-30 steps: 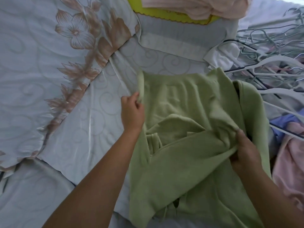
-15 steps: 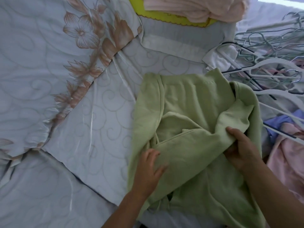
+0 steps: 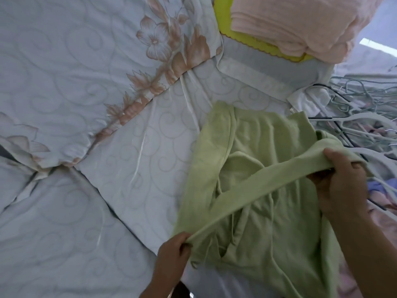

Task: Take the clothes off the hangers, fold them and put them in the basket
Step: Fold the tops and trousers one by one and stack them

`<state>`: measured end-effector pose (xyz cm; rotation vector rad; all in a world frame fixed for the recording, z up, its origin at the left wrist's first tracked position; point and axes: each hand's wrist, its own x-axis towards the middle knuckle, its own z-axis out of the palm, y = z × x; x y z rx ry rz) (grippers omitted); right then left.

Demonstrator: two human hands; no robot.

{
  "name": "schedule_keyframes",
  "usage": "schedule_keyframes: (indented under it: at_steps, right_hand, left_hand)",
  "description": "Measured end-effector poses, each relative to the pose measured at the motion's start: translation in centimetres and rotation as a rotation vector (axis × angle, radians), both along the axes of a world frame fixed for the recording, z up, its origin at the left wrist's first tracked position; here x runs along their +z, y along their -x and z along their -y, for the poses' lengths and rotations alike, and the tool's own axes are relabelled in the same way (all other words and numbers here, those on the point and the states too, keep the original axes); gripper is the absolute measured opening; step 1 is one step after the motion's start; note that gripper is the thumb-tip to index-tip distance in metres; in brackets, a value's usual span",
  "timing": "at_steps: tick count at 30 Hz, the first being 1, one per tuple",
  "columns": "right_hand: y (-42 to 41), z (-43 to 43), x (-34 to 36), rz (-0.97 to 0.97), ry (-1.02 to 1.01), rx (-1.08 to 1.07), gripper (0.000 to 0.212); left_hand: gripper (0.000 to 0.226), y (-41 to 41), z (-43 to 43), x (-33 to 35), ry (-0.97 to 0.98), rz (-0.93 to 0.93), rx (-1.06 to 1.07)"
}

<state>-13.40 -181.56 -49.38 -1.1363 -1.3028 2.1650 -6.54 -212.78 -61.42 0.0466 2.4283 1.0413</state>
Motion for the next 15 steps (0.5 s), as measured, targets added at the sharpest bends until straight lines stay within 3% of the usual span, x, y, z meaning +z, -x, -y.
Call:
schedule_keyframes:
  at_steps: [2,5,8,11,15]
  right_hand:
    - [-0.3,0.7,0.5,0.019,-0.076,0.022,0.019]
    - [0.2,2.2,1.1,0.036,-0.151,0.013,0.020]
    - [2.0,3.0,1.1,0.050,-0.171,-0.001,0.020]
    - [5.9,3.7,0.4,0.102,-0.222,0.062,0.015]
    - [12.9,5.5,-2.7,0.116,-0.219,0.203,0.011]
  left_hand:
    - [0.020,0.3,1.4,0.6,-0.021,0.030,0.020]
    - [0.024,0.6,2.1,0.0,-0.014,0.128,-0.090]
    - [0.057,0.8,1.6,-1.3,0.016,0.222,-0.221]
    - [0.054,1.7,1.1,-2.0,-0.048,0.355,-0.066]
    - [0.029,3.5,1.9,-2.4,-0.210,0.615,0.248]
